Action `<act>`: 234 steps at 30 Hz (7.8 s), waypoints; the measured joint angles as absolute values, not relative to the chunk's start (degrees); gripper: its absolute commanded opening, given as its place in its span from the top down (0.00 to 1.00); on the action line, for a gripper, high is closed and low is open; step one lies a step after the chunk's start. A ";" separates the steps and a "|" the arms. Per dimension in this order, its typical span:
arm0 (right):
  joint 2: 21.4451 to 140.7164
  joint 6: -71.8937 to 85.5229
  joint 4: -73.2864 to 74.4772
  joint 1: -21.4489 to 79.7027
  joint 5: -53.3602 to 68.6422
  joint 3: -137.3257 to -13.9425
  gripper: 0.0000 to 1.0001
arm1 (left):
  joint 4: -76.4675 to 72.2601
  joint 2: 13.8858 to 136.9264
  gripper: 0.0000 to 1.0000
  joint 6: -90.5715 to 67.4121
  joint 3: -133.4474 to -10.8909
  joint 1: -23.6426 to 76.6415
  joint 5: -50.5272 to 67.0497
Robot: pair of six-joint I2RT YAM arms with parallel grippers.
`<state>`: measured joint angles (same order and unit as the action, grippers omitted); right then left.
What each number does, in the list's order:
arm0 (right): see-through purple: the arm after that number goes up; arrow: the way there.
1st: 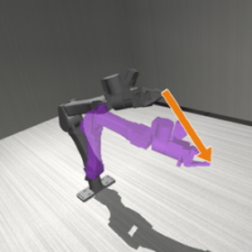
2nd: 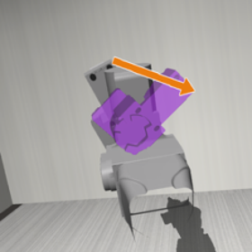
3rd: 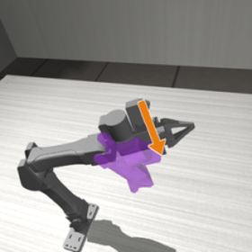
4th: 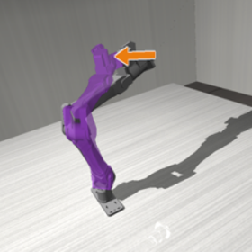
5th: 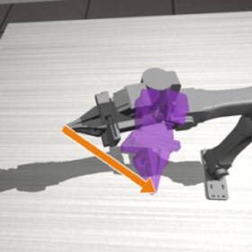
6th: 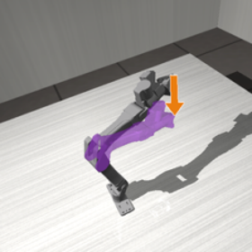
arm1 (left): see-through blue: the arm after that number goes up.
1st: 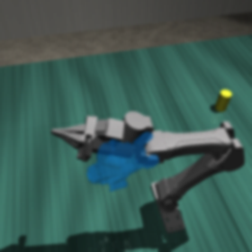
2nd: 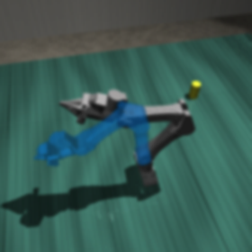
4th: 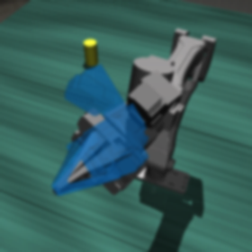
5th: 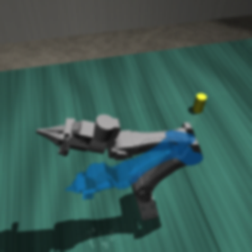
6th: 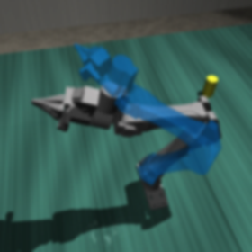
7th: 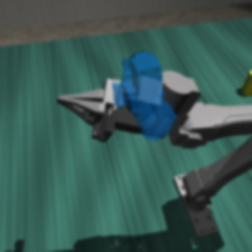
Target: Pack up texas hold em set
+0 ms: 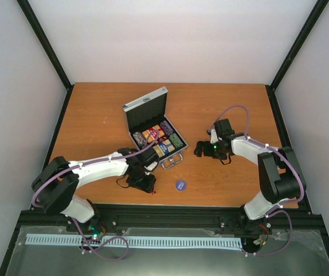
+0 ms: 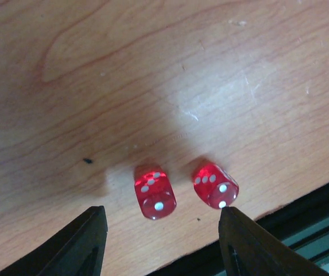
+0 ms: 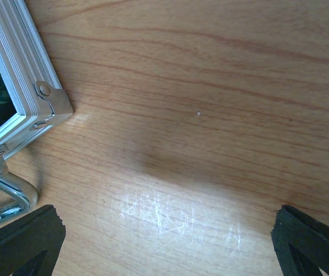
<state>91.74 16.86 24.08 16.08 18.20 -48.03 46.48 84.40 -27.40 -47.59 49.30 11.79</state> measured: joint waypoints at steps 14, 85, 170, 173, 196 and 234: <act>91.15 16.78 22.98 16.16 18.15 -47.09 0.00 | 44.56 88.12 0.80 -28.86 -48.16 49.56 10.02; 93.76 16.82 22.92 16.45 18.24 -49.69 0.00 | 43.27 111.92 0.56 0.19 -82.54 36.60 -9.15; 92.25 16.53 18.48 17.37 17.17 -46.72 0.00 | 49.84 95.29 0.84 -9.82 -71.24 43.57 -1.72; 92.75 16.51 18.59 17.37 17.21 -47.22 0.00 | 49.52 100.66 0.84 -6.68 -76.36 39.46 -2.46; 95.77 16.25 16.67 17.67 17.72 -49.21 0.00 | 46.15 113.62 0.84 -0.12 -84.18 33.87 -2.81; 95.98 16.08 16.88 17.67 17.82 -49.41 0.00 | 47.66 112.25 0.42 0.89 -86.63 33.85 -4.93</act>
